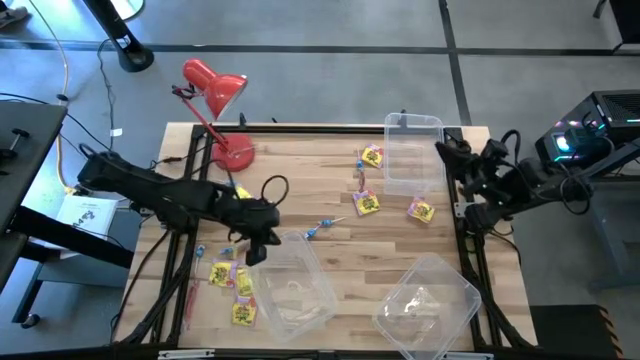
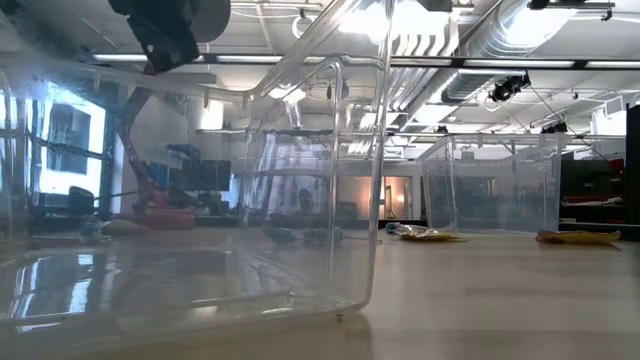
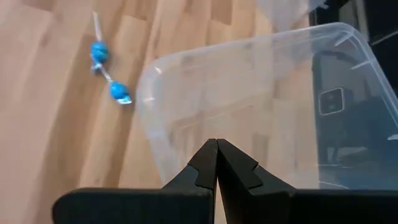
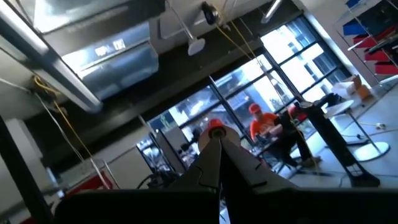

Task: Sort candy
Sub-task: Move the left and bottom right transparent bins on top of the table

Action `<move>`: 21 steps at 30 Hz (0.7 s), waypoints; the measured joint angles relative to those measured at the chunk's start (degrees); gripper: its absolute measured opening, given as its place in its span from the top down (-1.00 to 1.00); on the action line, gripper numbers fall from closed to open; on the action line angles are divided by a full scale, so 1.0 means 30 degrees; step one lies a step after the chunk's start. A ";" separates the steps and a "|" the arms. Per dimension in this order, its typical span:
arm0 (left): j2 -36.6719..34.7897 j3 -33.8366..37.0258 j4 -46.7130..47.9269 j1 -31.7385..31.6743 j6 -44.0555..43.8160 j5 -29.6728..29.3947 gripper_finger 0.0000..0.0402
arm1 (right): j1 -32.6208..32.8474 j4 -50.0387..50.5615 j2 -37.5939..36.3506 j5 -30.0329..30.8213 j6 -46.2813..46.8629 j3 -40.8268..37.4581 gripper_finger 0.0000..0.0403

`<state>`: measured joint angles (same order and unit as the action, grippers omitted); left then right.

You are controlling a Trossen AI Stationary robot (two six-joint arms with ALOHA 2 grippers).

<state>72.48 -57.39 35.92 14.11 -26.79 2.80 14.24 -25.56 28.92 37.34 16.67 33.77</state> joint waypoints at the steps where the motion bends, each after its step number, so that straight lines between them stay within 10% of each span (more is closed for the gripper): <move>1: 0.0330 0.0031 0.0189 -0.0114 -0.0359 0.0387 1.00 | 0.0000 0.0210 0.0350 -0.0002 0.0084 0.0285 1.00; 8: 0.1880 0.0026 0.0670 -0.1080 -0.1063 0.2911 1.00 | -0.0007 0.1033 0.1989 0.0140 -0.0215 0.1521 1.00; 21: 0.2038 0.0021 0.4753 -0.5916 0.3226 0.0242 1.00 | -0.0007 0.1225 0.2340 0.0758 -0.0222 0.1607 1.00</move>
<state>78.59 -57.33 50.18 -3.64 -17.11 3.53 14.22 -21.89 35.94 39.62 16.01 38.59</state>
